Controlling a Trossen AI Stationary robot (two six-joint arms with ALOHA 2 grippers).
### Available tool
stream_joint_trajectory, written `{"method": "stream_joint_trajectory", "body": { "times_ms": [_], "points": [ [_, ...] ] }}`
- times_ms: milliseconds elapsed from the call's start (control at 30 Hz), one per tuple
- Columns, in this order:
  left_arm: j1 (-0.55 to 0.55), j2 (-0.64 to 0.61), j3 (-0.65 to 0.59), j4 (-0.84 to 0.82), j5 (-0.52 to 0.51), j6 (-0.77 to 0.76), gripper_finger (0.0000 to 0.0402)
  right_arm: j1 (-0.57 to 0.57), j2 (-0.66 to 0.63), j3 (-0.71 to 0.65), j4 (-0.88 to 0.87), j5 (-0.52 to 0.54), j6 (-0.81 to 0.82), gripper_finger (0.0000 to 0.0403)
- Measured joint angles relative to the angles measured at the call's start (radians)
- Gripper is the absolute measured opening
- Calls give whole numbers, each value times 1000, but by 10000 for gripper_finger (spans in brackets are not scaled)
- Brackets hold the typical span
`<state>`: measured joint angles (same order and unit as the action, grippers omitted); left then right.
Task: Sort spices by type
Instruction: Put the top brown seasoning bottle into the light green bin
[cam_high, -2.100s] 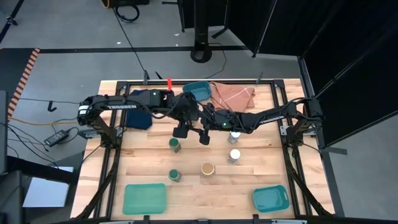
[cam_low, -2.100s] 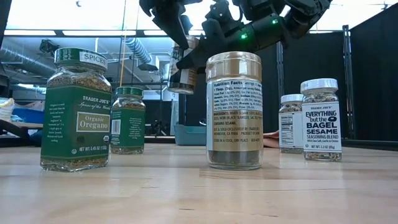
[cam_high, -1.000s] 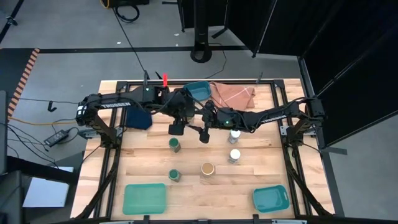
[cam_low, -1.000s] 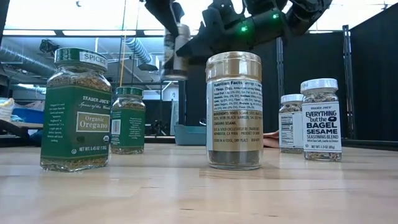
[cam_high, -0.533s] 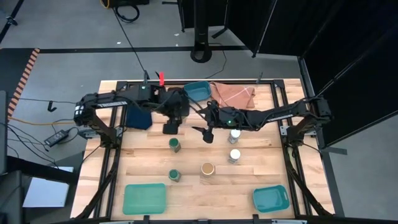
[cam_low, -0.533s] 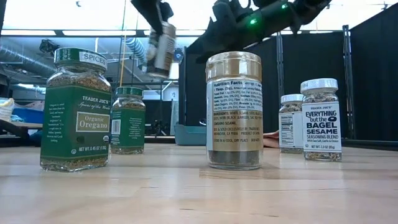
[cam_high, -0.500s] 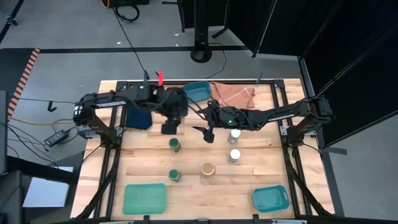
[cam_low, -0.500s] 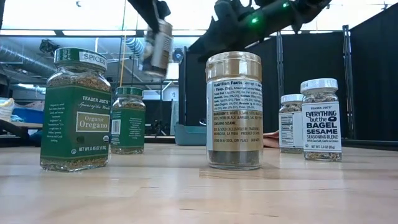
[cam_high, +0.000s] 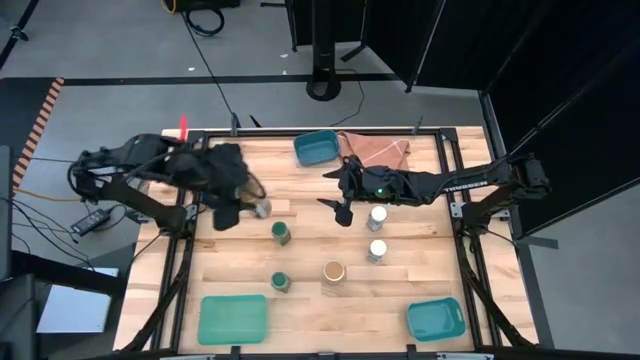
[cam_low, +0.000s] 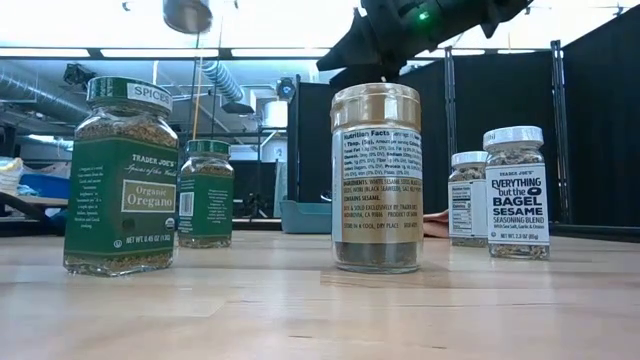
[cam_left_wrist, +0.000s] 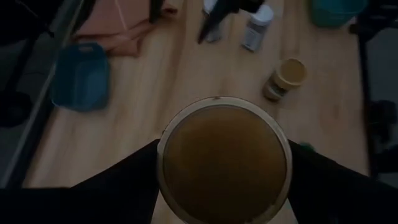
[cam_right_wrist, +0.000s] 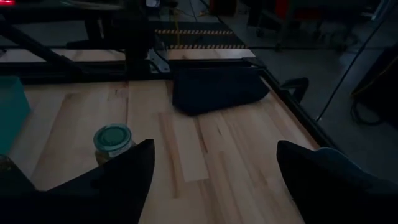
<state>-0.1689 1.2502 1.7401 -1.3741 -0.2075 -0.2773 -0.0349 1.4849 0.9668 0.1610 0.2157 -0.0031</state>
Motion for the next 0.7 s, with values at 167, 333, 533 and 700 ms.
{"method": "stream_joint_trajectory", "body": {
  "times_ms": [167,333,533,700],
  "points": [
    [-154,-5,-2,-51,-9,-179,285,0,2,0,-4,0,0,339],
    [-331,7,-18,-25,-42,-357,285,0,2,0,-4,0,4,337],
    [-524,41,-59,-24,-164,-616,285,0,2,0,-4,0,4,339],
    [-657,97,-98,-22,-170,-804,285,0,2,0,-4,-1,4,335]
  ]
}}
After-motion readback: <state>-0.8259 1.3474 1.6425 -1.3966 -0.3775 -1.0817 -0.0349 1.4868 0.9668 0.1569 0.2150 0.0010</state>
